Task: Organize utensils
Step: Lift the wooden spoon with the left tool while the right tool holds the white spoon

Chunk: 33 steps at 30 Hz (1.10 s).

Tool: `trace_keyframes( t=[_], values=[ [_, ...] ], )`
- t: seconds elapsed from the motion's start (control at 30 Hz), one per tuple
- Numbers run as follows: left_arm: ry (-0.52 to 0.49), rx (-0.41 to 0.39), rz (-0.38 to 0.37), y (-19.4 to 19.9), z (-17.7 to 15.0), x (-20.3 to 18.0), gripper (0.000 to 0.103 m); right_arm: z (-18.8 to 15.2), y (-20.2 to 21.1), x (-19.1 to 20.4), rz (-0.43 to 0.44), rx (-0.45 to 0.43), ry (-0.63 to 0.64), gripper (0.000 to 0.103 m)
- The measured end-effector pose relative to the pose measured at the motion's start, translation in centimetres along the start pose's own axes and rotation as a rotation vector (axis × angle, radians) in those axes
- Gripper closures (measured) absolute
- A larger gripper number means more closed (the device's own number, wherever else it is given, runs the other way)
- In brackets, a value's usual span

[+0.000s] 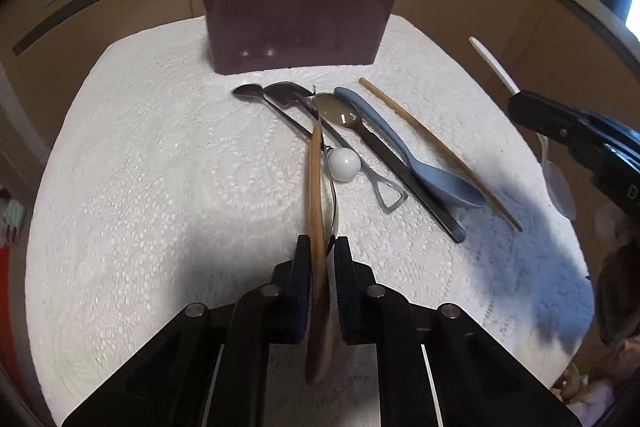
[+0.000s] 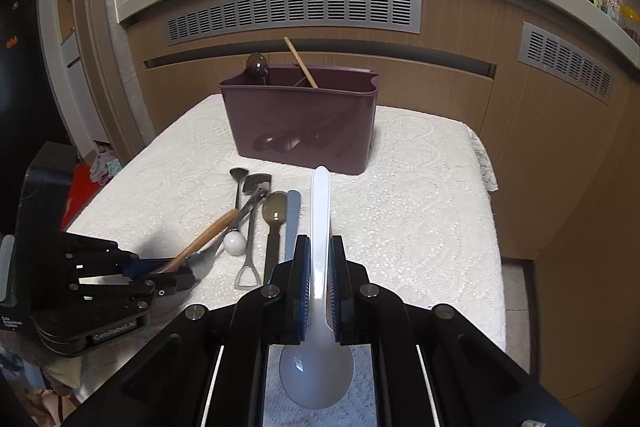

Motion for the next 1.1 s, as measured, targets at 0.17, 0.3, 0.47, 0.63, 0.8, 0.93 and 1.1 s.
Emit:
trace_keyframes(
  t=[0.17, 0.3, 0.47, 0.63, 0.8, 0.93, 1.1],
  values=[
    [0.05, -0.072, -0.023, 2.9, -0.3, 0.9, 0.092, -0.1, -0.3, 0.0, 0.018, 0.02, -0.016, 0.095],
    [0.05, -0.145, -0.043, 5.1, 0.8, 0.6, 0.092, 0.0, -0.2, 0.1, 0.017, 0.022, -0.015, 0.095],
    [0.029, -0.219, -0.065, 7.2, 2.3, -0.3, 0.095, 0.1, -0.1, 0.3, 0.013, 0.022, -0.011, 0.095],
    [-0.022, -0.294, -0.057, 9.4, 4.1, -1.4, 0.097, 0.2, 0.3, 0.3, 0.009, 0.014, -0.006, 0.095],
    [-0.022, -0.265, -0.037, 8.3, 4.4, -0.5, 0.097, 0.2, 0.4, 0.6, 0.013, 0.011, -0.001, 0.095],
    [-0.003, -0.108, -0.084, 5.3, 2.1, -0.1, 0.095, 0.0, 0.5, 0.2, 0.006, 0.01, 0.0, 0.095],
    [0.046, 0.068, -0.075, 1.9, -0.9, -0.6, 0.088, 0.0, 0.7, 0.0, 0.012, 0.008, -0.011, 0.095]
  ],
)
Point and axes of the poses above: each gripper's, at about its wrist camera, not at the fingertips, and y roughly against the way its jaws point, x to its left, z to its top, the point moved 9 cm from there along -y, roughly the way its jaws point, and after that the axes turned 15 degrees about -z, right-handed, at the moved point
